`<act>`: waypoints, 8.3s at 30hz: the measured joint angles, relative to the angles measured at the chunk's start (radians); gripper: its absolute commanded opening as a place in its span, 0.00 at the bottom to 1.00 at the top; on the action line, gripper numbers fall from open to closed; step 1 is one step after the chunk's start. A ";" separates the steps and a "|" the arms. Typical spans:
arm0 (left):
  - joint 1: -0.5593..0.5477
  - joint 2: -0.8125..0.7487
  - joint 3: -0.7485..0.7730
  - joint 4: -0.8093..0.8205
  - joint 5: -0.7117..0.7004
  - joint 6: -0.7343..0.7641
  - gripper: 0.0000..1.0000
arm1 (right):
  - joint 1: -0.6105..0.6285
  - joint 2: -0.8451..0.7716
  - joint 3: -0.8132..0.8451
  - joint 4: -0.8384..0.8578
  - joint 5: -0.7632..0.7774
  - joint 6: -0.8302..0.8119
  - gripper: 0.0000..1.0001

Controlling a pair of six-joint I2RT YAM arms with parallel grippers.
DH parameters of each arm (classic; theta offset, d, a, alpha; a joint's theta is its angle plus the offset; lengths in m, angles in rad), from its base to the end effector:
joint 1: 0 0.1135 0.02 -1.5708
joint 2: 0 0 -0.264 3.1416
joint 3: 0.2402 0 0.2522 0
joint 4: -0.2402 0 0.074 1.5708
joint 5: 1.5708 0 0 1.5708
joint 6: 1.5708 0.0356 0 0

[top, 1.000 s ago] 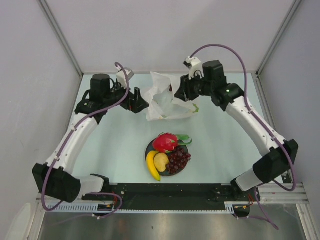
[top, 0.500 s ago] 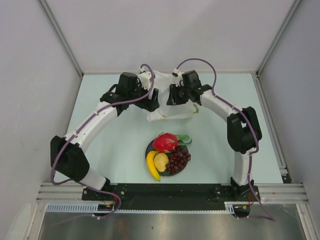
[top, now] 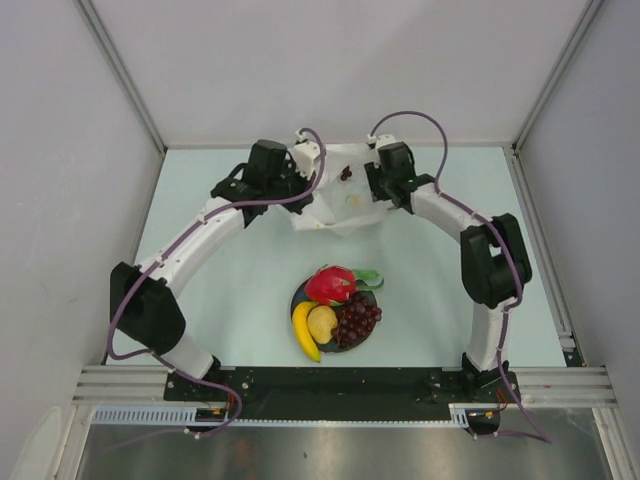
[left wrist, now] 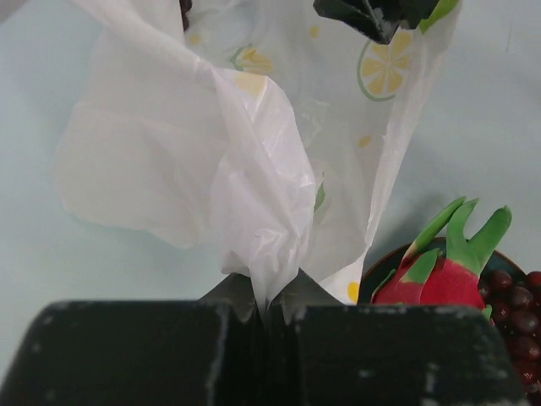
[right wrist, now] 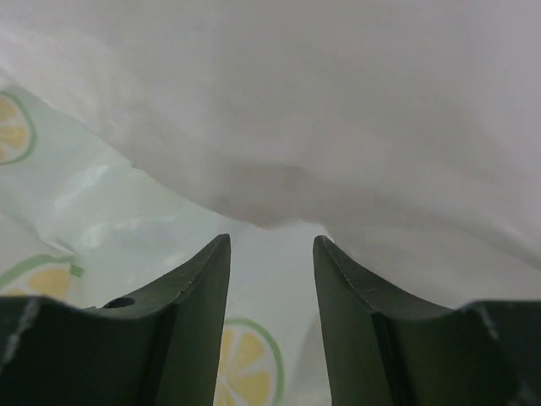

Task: Take the fake fruits out of the plastic bag
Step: Adjust the plastic bag at the center of the board, then take out the fake fruit from the plastic bag.

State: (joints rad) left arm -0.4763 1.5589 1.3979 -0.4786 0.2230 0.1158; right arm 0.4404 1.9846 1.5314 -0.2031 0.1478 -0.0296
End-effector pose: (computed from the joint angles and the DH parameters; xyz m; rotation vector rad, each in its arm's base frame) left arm 0.3123 -0.1700 0.3325 0.7687 2.0913 -0.4454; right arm 0.4176 0.1910 0.2353 -0.4378 2.1758 0.0618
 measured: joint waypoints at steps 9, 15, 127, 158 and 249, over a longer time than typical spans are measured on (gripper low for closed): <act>-0.119 0.044 0.153 -0.002 0.010 0.119 0.00 | -0.061 -0.175 -0.025 -0.024 -0.123 -0.046 0.49; -0.127 0.044 0.150 -0.051 -0.005 0.133 0.00 | 0.003 -0.083 0.075 -0.030 -0.246 0.002 0.47; -0.254 0.137 0.069 0.221 0.056 0.267 0.00 | -0.275 -0.009 -0.202 0.117 -0.116 -0.025 0.75; -0.254 0.175 0.088 0.173 0.072 0.278 0.00 | -0.234 0.365 0.243 0.108 -0.120 -0.246 0.29; 0.035 0.328 0.551 0.357 -0.092 -0.043 0.00 | -0.080 -0.414 -0.209 -0.075 -0.842 -0.026 0.00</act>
State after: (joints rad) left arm -0.4408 1.8870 1.9488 -0.1219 0.1307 0.0723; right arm 0.3607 1.5707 1.3224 -0.2783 -0.6941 -0.0555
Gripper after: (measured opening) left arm 0.008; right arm 0.021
